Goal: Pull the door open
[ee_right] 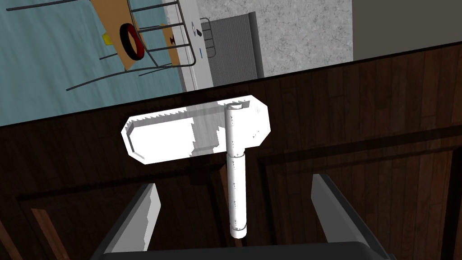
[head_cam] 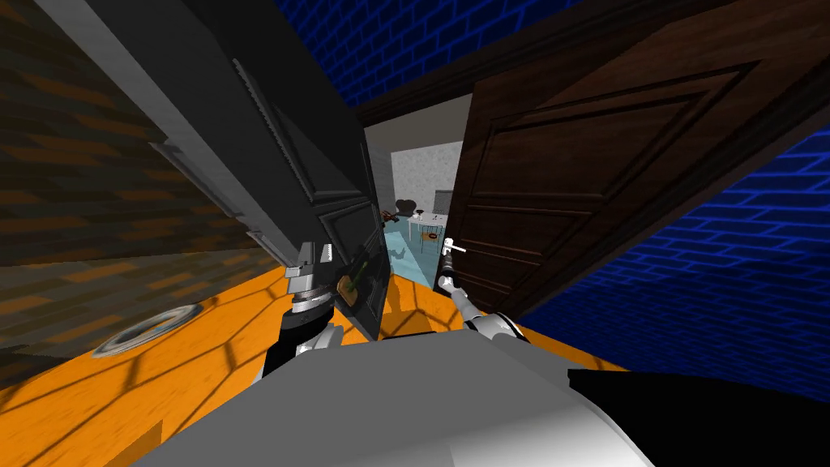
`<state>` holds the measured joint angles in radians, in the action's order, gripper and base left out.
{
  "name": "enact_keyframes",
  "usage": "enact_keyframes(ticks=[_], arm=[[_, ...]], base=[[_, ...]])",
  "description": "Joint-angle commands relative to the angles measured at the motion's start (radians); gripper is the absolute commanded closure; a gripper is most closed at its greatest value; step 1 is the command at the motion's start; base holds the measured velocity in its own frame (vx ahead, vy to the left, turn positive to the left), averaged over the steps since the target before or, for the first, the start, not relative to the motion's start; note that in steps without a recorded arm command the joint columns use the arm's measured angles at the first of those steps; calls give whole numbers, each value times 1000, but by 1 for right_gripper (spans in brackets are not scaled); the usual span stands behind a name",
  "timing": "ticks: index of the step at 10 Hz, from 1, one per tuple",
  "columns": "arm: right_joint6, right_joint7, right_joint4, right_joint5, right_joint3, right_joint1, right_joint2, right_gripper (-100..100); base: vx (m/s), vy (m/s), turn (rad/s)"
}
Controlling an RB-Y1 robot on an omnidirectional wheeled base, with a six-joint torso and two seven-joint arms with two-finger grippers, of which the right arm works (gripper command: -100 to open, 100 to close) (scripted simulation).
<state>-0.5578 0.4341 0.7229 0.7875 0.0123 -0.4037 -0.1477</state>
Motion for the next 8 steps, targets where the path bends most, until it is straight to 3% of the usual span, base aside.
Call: enact_keyframes(ticks=[1,4,8], arm=[[-16,-11,-31,5,20,-13,-11,-100],[-28,-12,-58,17,63,-23,-26,-100],[-35,-13,-76,24,91,-30,-33,-100]], base=[[63,-33,107],[135,-78,47],[163,-89,-64]])
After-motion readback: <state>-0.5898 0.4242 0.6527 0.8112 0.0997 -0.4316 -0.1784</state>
